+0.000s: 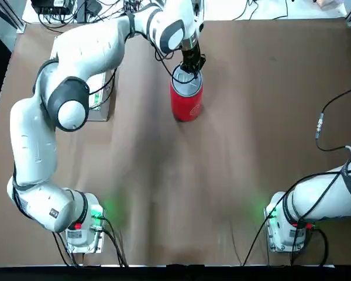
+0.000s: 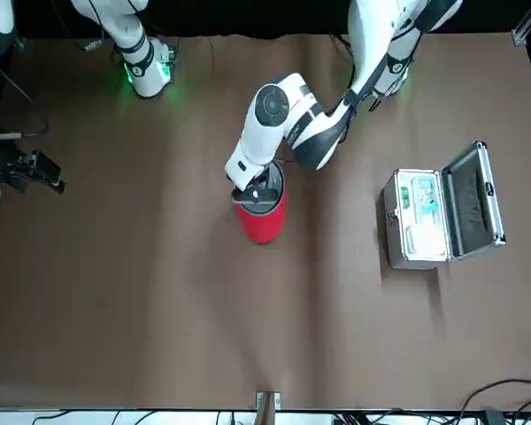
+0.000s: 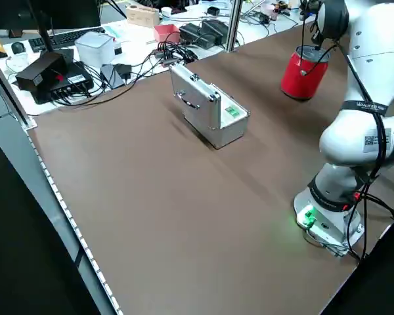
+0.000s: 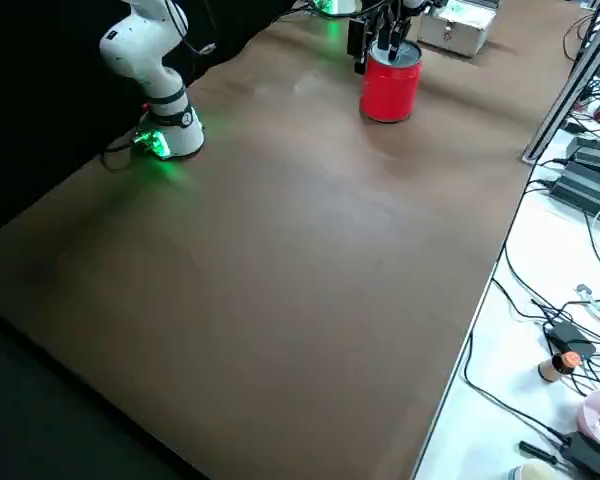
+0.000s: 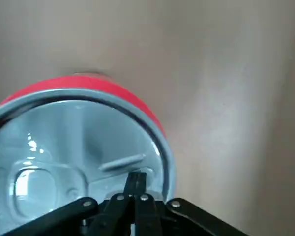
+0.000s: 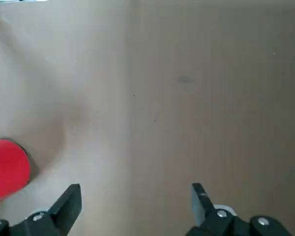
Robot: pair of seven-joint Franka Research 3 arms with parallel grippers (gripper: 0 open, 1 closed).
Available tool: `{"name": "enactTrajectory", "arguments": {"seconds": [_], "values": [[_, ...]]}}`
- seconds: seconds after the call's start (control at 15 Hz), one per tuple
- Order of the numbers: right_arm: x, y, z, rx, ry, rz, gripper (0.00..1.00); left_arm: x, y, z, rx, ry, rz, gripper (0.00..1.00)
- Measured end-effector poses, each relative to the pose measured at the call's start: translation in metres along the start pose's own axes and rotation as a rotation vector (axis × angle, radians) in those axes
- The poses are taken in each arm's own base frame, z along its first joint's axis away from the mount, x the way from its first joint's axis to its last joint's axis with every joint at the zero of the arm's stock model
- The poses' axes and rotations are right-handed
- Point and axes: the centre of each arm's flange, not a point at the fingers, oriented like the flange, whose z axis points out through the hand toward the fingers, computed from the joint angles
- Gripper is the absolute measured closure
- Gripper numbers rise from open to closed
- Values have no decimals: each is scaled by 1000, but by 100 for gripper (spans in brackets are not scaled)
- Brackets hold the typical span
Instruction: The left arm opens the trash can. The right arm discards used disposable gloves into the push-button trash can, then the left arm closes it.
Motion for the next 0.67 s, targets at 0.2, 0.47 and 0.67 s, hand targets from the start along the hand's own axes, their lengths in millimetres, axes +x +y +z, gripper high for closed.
{"name": "enactTrajectory", "arguments": {"seconds": [0.2, 0.47, 0.67], "values": [[0, 0, -2, 0, 5, 1, 2, -1, -2, -4, 18, -5, 0, 99], [0, 0, -3, 0, 7, 1, 1, -5, 0, -23, 20, 8, -24, 99], [1, 0, -3, 0, 8, 0, 1, -9, 0, -52, 29, 27, -35, 89]]}}
